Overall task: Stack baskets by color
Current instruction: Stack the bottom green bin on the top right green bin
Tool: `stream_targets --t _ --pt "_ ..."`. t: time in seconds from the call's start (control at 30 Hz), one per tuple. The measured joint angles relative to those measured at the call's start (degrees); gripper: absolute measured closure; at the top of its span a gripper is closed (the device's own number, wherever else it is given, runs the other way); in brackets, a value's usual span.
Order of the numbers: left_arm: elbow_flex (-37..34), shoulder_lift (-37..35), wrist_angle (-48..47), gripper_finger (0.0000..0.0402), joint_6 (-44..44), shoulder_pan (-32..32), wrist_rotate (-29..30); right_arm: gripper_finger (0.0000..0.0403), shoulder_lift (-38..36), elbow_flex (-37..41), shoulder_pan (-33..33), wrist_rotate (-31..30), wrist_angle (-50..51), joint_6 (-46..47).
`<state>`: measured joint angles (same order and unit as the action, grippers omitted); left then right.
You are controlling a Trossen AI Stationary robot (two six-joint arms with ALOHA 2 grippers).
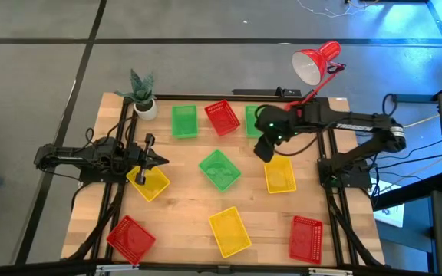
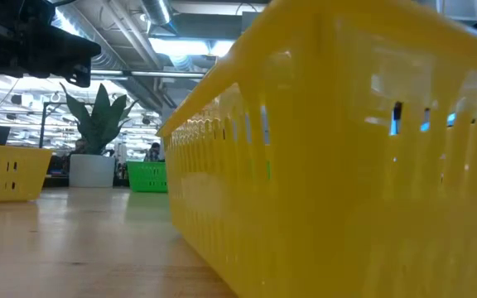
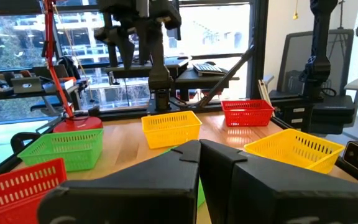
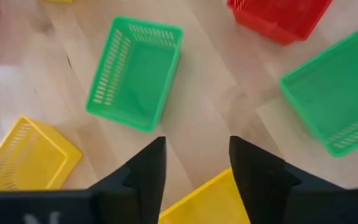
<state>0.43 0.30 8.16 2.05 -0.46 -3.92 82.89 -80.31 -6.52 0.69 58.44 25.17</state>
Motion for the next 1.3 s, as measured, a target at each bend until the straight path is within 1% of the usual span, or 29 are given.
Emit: stream_targets --t 0.07,0.17,0.2,0.43,0.57,1.0,1.3 --pt "-0.02 0.01 -0.02 0.0401 -0.01 -0.01 0.00 0.0225 2.23 0.00 0.01 1.31 -0.71 2.38" --pt "0.00 -0.01 0.00 0.0401 0.01 -0.01 0.05 0.0224 5.34 0.00 -0.03 5.69 -2.32 7.64" --pt "-0.02 -0.01 0.00 0.0401 0.01 -0.01 0.25 0.0224 6.34 0.00 -0.05 6.13 -2.88 8.40" --pt "-0.01 0.00 0.00 0.0401 0.00 0.00 0.37 0.0231 13.37 0.00 -0.03 6.52 -9.37 9.07" --pt "-0.02 0.00 0.00 0.0401 0.01 0.00 0.37 0.0236 16.40 0.00 -0.01 6.52 -11.01 9.07" --pt "-0.01 0.00 -0.01 0.0401 0.01 0.00 0.39 0.0237 20.64 0.00 0.01 7.55 -16.11 10.39" --pt "-0.02 0.00 0.02 0.0401 0.01 0.00 0.45 0.0237 23.82 0.00 0.01 8.13 -17.58 10.34"
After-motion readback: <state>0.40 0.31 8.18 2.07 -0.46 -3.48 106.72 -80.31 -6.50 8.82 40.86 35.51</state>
